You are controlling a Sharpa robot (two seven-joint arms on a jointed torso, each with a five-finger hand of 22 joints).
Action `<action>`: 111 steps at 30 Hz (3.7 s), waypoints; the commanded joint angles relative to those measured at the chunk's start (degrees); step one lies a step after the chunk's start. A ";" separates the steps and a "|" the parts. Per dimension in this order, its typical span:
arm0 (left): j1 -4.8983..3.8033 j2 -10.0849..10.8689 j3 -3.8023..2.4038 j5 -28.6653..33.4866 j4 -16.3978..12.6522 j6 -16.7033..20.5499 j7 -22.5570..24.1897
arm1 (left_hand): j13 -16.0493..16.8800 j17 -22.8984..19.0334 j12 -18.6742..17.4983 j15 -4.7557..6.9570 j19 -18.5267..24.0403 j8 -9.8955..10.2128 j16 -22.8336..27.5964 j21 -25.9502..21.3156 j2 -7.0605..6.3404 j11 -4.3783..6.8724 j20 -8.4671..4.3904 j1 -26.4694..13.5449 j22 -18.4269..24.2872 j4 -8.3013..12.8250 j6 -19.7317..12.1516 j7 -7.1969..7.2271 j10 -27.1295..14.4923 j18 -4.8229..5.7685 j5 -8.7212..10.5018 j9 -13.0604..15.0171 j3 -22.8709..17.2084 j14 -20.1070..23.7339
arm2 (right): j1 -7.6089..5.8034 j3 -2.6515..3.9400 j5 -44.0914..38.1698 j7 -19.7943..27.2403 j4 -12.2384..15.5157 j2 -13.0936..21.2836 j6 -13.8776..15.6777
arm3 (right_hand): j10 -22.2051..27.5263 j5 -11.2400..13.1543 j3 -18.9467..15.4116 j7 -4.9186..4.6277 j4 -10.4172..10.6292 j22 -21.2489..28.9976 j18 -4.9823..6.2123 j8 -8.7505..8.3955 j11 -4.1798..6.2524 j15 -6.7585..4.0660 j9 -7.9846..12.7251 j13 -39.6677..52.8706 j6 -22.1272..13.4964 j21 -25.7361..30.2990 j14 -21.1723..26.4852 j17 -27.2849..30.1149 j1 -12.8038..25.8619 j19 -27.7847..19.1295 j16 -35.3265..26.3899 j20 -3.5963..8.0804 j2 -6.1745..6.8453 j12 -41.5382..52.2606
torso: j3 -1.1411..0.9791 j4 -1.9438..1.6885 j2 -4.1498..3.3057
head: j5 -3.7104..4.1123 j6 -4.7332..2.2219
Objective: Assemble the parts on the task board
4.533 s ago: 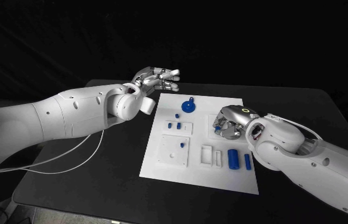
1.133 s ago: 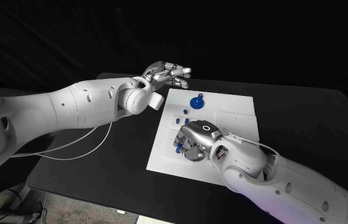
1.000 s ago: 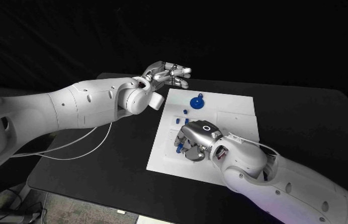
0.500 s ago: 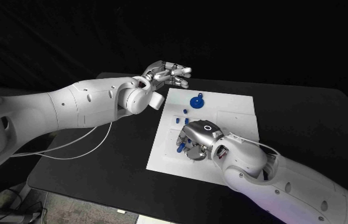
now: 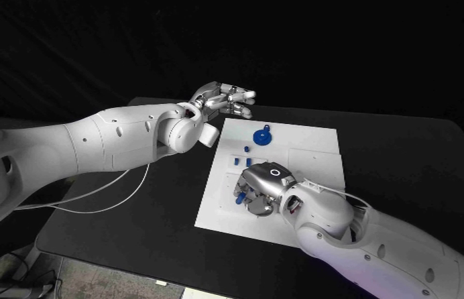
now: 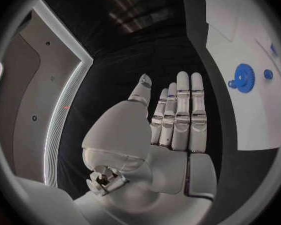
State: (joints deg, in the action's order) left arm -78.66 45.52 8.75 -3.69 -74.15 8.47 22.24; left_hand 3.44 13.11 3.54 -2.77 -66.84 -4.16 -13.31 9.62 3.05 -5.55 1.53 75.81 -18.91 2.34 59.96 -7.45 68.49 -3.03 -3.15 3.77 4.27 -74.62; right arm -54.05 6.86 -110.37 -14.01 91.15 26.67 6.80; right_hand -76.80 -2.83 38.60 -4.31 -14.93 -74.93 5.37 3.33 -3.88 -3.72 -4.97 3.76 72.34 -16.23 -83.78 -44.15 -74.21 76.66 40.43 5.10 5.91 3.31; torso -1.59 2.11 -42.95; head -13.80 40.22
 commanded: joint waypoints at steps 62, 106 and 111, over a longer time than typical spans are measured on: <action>1.03 -0.20 -0.03 0.05 1.71 -1.83 0.47 | 0.11 -0.40 0.25 -0.19 0.91 -1.34 0.76 0.41 -0.15 -0.13 0.34 -0.57 1.02 0.32 -3.90 -0.76 0.03 0.14 -0.16 -0.10 0.10 0.78 | -1.68 7.54 35.27 0.13 6.09 17.98 1.69 | -3.64 -0.02 -31.04 0.26 22.51 14.69 -2.37 0.73 3.76 -0.13 -0.41 5.55 -4.10 12.12 2.37 7.04 2.55 2.71 -1.47 -0.49 -2.66 7.72 | -0.30 2.14 1.63 | 3.90 -1.61; 3.82 -2.94 0.01 -2.47 2.45 3.31 0.71 | 0.09 -0.67 0.13 0.18 -0.05 -2.18 1.28 0.64 -0.48 0.34 -0.02 -2.11 2.06 -0.29 -3.40 -0.44 1.81 0.23 -0.39 -0.10 0.43 -0.55 | -5.88 3.49 52.24 -25.46 0.04 19.86 -15.98 | 0.74 0.03 -20.40 0.20 21.13 -4.35 -2.34 0.36 5.28 -1.29 -9.56 62.77 -9.56 -16.48 -0.28 -24.74 14.52 6.39 22.00 1.14 0.44 49.86 | 1.06 2.86 5.08 | 8.60 1.71; 3.82 -3.03 0.01 -2.05 2.42 3.31 0.59 | 0.10 -0.66 0.15 0.18 -0.09 -2.27 1.32 0.63 -0.39 0.35 -0.02 -2.06 2.16 -0.40 -3.51 -0.44 1.82 0.22 -0.42 -0.10 0.33 -0.59 | -5.92 2.37 49.62 -25.73 -0.75 18.72 -16.52 | 0.56 0.04 -24.74 0.21 21.56 -4.32 -2.28 0.37 5.30 -1.30 -9.87 63.58 -10.01 -17.34 -0.28 -24.88 15.03 6.01 22.12 1.17 -0.53 49.22 | 1.07 2.85 5.05 | 8.55 1.93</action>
State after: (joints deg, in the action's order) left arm -74.87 42.63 8.81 -6.66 -71.57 11.67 22.38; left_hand 3.46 12.51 3.76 -2.56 -66.54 -6.64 -12.36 10.06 2.63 -5.14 1.41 74.40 -16.80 2.27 56.90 -7.87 70.74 -3.03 -3.37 3.71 4.50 -74.84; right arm -60.00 9.29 -58.50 -39.18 90.55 45.56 -8.61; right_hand -75.87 -2.89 14.78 -4.15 6.71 -74.94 2.16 3.85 1.33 -5.09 -14.80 67.24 62.62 -33.39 -83.59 -68.98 -59.00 83.00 62.22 6.31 5.98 52.74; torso -0.57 5.00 -37.85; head -5.23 42.07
